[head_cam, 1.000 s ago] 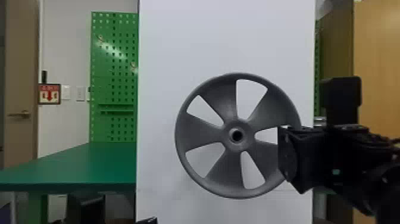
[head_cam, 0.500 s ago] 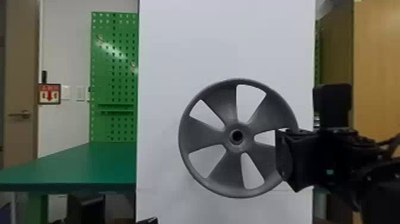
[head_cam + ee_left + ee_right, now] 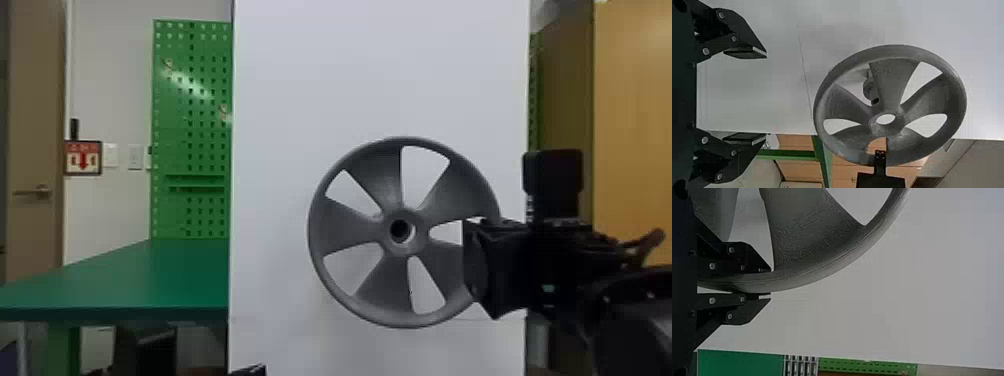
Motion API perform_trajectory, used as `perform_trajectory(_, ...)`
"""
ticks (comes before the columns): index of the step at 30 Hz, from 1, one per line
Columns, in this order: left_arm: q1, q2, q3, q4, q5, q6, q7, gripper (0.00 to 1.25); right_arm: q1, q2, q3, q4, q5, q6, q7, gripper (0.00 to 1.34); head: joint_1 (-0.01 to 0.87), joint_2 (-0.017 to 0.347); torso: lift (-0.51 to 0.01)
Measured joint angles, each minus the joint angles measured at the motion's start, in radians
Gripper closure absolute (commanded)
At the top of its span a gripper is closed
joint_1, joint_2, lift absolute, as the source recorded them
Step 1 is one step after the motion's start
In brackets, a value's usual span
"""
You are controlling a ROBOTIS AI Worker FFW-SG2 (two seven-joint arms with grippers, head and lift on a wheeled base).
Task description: Hold the wheel and insert it
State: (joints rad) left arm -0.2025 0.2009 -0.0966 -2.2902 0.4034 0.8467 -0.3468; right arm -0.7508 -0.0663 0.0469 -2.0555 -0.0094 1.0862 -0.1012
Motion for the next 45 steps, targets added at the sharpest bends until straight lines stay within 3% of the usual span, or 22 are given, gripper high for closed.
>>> perform_trajectory(45, -0.009, 0.0, -0.01, 0.008, 0.002, 0.0, 0.0, 0.5, -0.058, 0.001, 0.006, 0.179, 0.0, -0.113, -0.001, 1.09, 0.0, 0.008, -0.495)
